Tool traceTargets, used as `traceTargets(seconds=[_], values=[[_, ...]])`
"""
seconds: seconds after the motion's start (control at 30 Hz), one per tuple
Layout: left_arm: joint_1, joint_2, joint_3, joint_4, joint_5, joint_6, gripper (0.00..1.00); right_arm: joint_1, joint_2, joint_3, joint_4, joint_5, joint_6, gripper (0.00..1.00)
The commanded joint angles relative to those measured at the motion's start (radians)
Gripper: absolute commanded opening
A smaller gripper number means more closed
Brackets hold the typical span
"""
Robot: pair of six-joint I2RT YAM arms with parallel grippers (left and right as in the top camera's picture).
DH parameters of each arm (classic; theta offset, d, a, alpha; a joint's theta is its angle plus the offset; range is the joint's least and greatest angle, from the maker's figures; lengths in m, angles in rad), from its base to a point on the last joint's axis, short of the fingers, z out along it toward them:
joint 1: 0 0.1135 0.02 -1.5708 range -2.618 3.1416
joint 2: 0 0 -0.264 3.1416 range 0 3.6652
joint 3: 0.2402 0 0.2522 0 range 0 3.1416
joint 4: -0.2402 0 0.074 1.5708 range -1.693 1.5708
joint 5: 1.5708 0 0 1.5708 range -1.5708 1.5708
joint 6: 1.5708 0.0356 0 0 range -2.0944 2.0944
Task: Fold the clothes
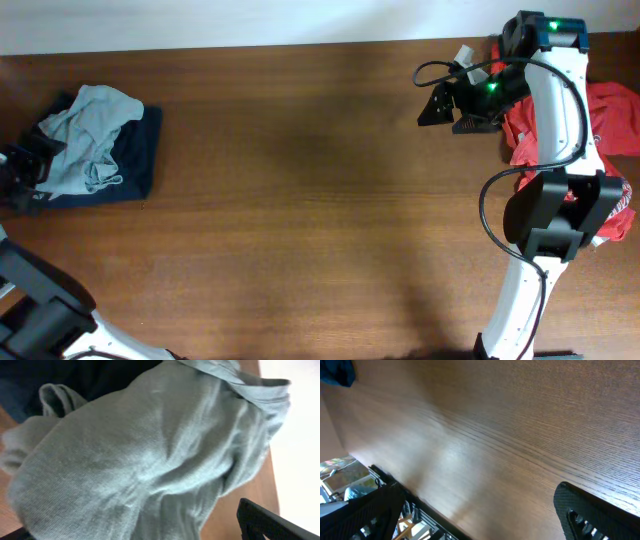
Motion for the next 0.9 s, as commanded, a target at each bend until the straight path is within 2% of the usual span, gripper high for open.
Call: traceTargets(seconds=[0.0, 0.1, 0.17, 0.23, 0.27, 0.53, 0.63, 0.67, 0.7, 0.77, 0.83, 0.87], values=[[0.008, -0.052, 0.033, 0.017, 0.124, 0.023, 0.99, 0.005, -0.047, 0.019, 0.002, -0.013, -0.014, 0.99], [0.002, -0.079, 0.048, 0.047, 0.214, 0.071, 0.99, 0.005, -0.047, 0.019, 0.000, -0.013, -0.014, 0.99], [-0.006, -0.106, 0.064, 0.050, 0.218, 0.100, 0.98, 0.005, -0.047, 0.019, 0.000, -0.013, -0.014, 0.99], [-0.018, -0.134, 0.072, 0.055, 0.214, 0.159, 0.89, 0.005, -0.047, 0.019, 0.000, -0.013, -0.014, 0.99], [-0.032, -0.150, 0.072, 0.056, 0.195, 0.193, 0.83, 0.005, -0.047, 0.019, 0.003, -0.013, -0.014, 0.99], [-0.135, -0.160, 0.071, -0.009, -0.009, 0.230, 0.82, 0.005, -0.047, 0.019, 0.003, -0.013, -0.014, 0.99], [-0.166, -0.160, 0.071, -0.015, -0.054, 0.232, 0.77, 0.005, -0.047, 0.019, 0.003, -0.013, -0.014, 0.99], [-0.174, -0.160, 0.071, -0.015, -0.076, 0.232, 0.72, 0.005, -0.047, 0.019, 0.003, -0.013, -0.014, 0.99], [-0.181, -0.160, 0.071, -0.015, -0.107, 0.232, 0.63, 0.005, -0.047, 0.019, 0.003, -0.013, -0.014, 0.99], [-0.193, -0.158, 0.071, -0.013, -0.167, 0.232, 0.32, 0.005, -0.047, 0.019, 0.003, -0.013, -0.014, 0.99], [-0.202, -0.152, 0.071, -0.003, -0.223, 0.232, 0.07, 0.005, -0.047, 0.019, 0.003, -0.013, -0.014, 0.99], [-0.205, -0.146, 0.071, 0.004, -0.254, 0.232, 0.01, 0.005, -0.047, 0.019, 0.003, -0.013, -0.014, 0.99]])
